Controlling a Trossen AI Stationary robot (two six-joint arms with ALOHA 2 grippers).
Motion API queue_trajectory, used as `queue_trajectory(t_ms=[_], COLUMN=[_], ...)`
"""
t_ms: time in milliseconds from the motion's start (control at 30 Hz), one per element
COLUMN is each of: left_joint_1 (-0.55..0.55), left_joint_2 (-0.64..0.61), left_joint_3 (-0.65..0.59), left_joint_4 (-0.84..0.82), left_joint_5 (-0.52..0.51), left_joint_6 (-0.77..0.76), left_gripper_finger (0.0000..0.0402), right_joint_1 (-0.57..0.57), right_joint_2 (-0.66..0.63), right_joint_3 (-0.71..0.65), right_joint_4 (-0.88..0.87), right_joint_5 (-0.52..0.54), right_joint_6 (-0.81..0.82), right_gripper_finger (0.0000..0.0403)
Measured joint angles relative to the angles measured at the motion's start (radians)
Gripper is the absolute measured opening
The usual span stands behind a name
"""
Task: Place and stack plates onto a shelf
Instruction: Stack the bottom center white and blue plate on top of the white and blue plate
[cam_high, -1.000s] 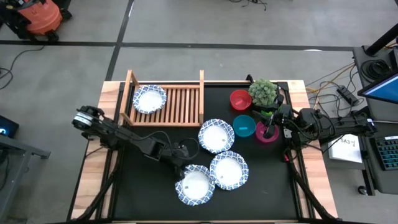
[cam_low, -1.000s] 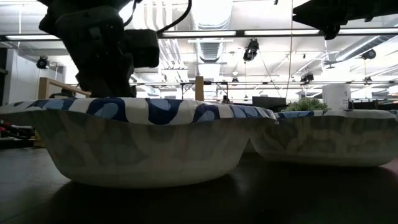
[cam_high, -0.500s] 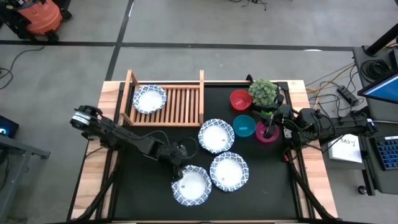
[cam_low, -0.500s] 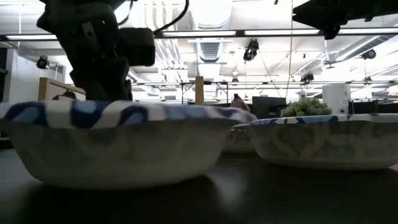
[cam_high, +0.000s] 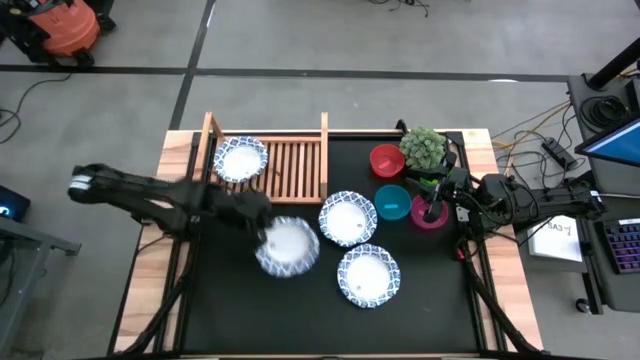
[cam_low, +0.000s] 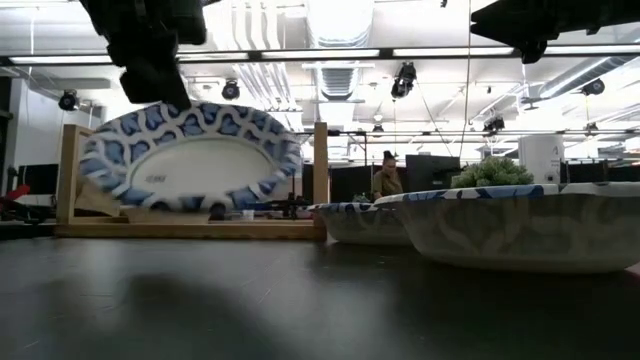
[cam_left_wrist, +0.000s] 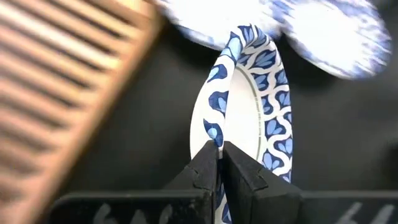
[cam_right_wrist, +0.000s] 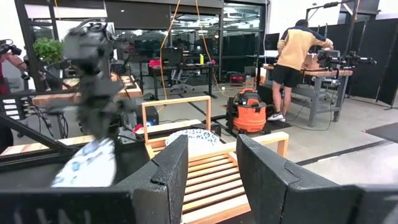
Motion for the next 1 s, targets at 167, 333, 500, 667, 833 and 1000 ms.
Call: queue_trajectory(t_ms=[167, 333, 500, 667, 833, 1000], left_joint_1=[0.216, 0.502, 0.794, 0.997, 1.06, 1.06], left_joint_2=[-0.109, -0.132, -0.09, -0.016, 0.067, 0.133], left_joint_3=[0.1, 0.189, 0.235, 0.255, 0.254, 0.254], left_joint_4=[-0.177, -0.27, -0.285, -0.282, -0.284, -0.279], left_joint_5=[-0.082, -0.121, -0.087, 0.008, 0.012, 0.017], left_joint_6=[0.123, 0.3, 0.478, 0.589, 0.637, 0.65], left_gripper_finger=[0.0, 0.0, 0.0, 0.0, 0.0, 0.0005], right_joint_1=[0.0, 0.0, 0.0, 0.0, 0.0, 0.0], right_joint_2=[0.0, 0.0, 0.0, 0.0, 0.0, 0.0], right_joint_3=[0.0, 0.0, 0.0, 0.0, 0.0, 0.0], right_joint_4=[0.0, 0.0, 0.0, 0.0, 0.0, 0.0], right_joint_5=[0.0, 0.0, 0.0, 0.0, 0.001, 0.001], right_joint_6=[0.0, -0.001, -0.003, -0.003, -0.003, -0.01], right_gripper_finger=[0.0125, 0.0125, 0.0125, 0.0125, 0.0125, 0.0125])
